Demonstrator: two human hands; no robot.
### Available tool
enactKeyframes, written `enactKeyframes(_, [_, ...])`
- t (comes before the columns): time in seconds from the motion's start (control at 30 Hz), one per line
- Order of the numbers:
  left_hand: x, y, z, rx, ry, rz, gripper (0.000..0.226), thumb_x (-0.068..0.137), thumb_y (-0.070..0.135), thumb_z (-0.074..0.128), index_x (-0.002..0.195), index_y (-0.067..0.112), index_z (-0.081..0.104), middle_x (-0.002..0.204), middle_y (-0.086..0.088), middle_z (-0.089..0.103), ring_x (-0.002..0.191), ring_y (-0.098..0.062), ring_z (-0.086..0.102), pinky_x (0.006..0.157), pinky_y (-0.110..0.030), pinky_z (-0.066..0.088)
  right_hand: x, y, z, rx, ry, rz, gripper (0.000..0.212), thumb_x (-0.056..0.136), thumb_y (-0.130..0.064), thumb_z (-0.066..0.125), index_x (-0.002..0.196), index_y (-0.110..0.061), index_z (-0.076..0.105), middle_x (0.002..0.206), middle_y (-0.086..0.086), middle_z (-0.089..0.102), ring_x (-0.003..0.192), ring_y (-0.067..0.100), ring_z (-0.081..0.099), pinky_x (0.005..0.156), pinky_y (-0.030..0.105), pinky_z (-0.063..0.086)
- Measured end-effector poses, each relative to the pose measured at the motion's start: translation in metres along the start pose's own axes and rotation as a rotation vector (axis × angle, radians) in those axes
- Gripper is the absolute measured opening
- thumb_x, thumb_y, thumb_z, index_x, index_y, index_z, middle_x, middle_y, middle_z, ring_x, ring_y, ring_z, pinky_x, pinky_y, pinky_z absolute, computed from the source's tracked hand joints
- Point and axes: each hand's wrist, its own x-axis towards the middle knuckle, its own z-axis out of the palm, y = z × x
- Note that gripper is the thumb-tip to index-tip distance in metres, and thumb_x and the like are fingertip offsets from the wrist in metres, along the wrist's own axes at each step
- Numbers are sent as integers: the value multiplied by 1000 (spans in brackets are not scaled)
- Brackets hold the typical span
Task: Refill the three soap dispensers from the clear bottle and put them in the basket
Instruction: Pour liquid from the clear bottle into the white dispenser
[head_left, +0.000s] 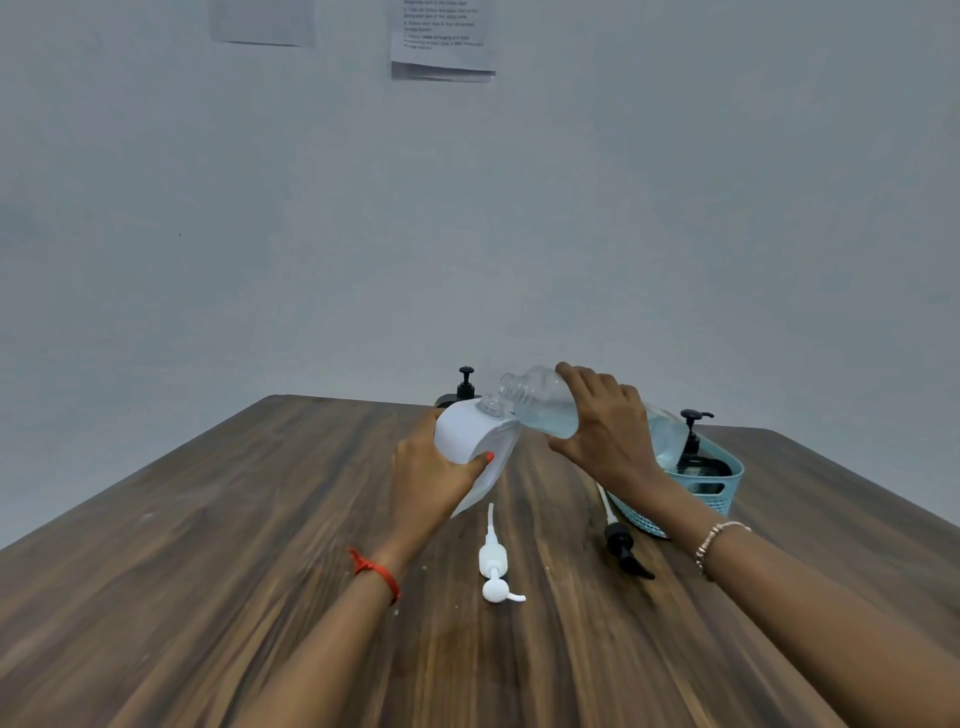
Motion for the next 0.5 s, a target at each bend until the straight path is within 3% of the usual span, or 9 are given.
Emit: enactKeyframes(0.5, [-3,0,-6,30,-13,11,53,65,25,80,113,17,59,101,0,67,91,-17,61,69,-27,46,-2,3,-1,-98,-2,-67,90,38,-22,90,115,-14,44,102,11,67,83,33,65,72,44,49])
